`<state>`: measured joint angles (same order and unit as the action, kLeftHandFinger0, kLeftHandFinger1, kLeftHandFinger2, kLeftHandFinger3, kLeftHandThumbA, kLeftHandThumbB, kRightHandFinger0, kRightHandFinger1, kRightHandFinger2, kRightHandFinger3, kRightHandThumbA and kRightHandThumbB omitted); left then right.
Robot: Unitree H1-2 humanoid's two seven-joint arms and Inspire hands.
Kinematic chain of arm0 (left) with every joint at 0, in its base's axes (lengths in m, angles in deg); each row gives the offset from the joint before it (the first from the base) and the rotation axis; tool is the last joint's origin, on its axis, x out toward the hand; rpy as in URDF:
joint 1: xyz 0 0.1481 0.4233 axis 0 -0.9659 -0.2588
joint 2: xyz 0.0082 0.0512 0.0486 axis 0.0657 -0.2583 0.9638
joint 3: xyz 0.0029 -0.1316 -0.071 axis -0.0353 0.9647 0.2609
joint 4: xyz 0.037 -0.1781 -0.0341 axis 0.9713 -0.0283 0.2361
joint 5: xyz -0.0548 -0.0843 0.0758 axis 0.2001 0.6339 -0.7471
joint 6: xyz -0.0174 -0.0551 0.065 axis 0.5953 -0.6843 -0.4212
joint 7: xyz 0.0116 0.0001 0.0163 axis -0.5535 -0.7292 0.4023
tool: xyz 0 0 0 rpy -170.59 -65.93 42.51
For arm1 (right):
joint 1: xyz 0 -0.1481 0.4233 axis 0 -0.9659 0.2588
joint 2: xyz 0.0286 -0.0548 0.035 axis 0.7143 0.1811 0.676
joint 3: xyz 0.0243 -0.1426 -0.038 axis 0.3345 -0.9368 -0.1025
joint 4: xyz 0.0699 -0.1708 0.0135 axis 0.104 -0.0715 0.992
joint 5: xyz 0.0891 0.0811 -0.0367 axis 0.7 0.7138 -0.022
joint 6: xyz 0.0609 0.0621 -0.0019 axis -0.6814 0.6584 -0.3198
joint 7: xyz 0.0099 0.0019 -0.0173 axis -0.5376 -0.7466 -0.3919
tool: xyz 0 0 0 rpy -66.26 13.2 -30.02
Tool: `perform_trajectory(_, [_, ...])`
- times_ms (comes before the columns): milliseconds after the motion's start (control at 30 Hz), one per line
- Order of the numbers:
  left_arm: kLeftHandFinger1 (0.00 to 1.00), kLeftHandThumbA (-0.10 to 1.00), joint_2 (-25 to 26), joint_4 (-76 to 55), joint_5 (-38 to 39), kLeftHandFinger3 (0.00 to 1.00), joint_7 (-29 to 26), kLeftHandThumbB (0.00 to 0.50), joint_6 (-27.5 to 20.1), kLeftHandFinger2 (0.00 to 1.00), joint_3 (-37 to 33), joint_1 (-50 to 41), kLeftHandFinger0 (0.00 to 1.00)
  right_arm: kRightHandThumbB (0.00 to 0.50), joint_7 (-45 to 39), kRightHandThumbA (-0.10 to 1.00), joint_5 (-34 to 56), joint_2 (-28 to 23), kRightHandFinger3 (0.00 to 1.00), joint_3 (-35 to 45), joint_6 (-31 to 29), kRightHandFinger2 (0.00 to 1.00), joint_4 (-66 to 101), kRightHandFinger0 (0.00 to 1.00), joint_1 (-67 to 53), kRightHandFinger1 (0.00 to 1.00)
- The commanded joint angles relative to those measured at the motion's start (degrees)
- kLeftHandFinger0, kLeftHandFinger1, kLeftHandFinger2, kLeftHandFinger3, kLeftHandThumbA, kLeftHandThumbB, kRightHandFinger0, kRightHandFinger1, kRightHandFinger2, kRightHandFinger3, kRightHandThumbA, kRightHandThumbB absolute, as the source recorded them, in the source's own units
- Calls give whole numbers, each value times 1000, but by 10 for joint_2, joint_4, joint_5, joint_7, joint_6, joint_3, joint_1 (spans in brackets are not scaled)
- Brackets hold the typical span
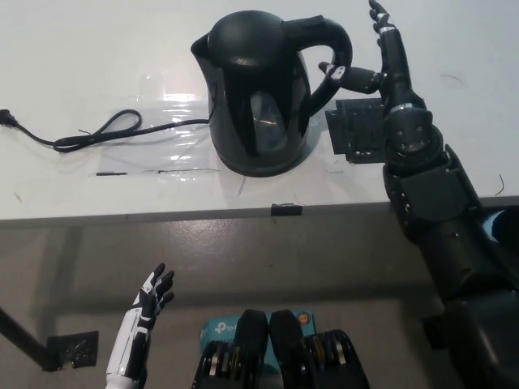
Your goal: Use the right hand to grab the handle of the kettle from the base and place it on the right side
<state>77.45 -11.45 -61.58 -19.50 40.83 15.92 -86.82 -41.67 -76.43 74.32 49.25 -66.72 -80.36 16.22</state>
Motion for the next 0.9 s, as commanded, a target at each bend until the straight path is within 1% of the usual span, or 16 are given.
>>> perform_trajectory(0, [1000,1000,5,-7,3,1000,3,500,-12,1000,1,4,1000,295,12,838,20,5,1000,2,-47,1000,-8,1000,50,1000])
perform_trajectory(33, [1000,1000,6,-8,3,1000,3,500,-12,1000,1,4,1000,288,12,829,20,6,1000,2,-52,1000,-11,1000,53,1000])
perform_trajectory(267, [1000,1000,7,-3,1,1000,2,500,-21,1000,0,6,1000,290,10,821,17,9,1000,-4,-47,1000,-16,1000,69,1000])
perform_trajectory(333, [1000,1000,7,-5,5,1000,4,500,-18,1000,1,4,1000,304,17,819,12,9,1000,-9,-44,1000,-29,1000,78,1000])
perform_trajectory(467, [1000,1000,7,-5,9,1000,6,500,-20,1000,1,8,1000,312,24,832,7,7,1000,-18,-41,1000,-50,1000,93,1000])
perform_trajectory(600, [1000,1000,9,-8,10,1000,9,500,-17,1000,1,7,1000,298,27,795,8,7,1000,-23,-48,1000,-74,1000,107,1000])
perform_trajectory(633, [1000,1000,10,-6,13,1000,12,500,-19,1000,1,7,1000,288,35,743,4,7,1000,-27,-50,1000,-83,1000,112,1000])
perform_trajectory(667, [1000,1000,10,-7,14,1000,12,500,-18,1000,1,7,1000,263,47,631,0,7,1000,-31,-61,1000,-93,1000,116,1000])
perform_trajectory(700, [1000,1000,9,-7,17,1000,13,500,-18,1000,1,6,1000,248,66,386,-3,9,1000,-33,-82,1000,-112,1000,124,1000])
perform_trajectory(733, [1000,1000,8,-6,18,1000,14,500,-18,1000,1,6,1000,253,73,345,-2,9,1000,-35,-91,1000,-122,1000,128,1000])
perform_trajectory(767, [1000,1000,7,-7,18,1000,13,500,-18,1000,1,5,1000,255,95,214,-17,7,1000,-48,-98,1000,-136,1000,134,1000])
perform_trajectory(800, [1000,1000,8,-7,16,1000,14,500,-20,1000,1,4,1000,270,119,69,-31,7,966,-62,-88,940,-157,799,145,839])
perform_trajectory(833, [1000,1000,8,-6,16,1000,14,500,-21,1000,0,4,1000,259,134,-19,-41,7,705,-74,-78,652,-170,402,153,485])
perform_trajectory(867, [1000,1000,7,-7,15,1000,13,500,-20,1000,0,4,1000,213,143,-84,-47,6,396,-82,-78,337,-176,134,157,204])
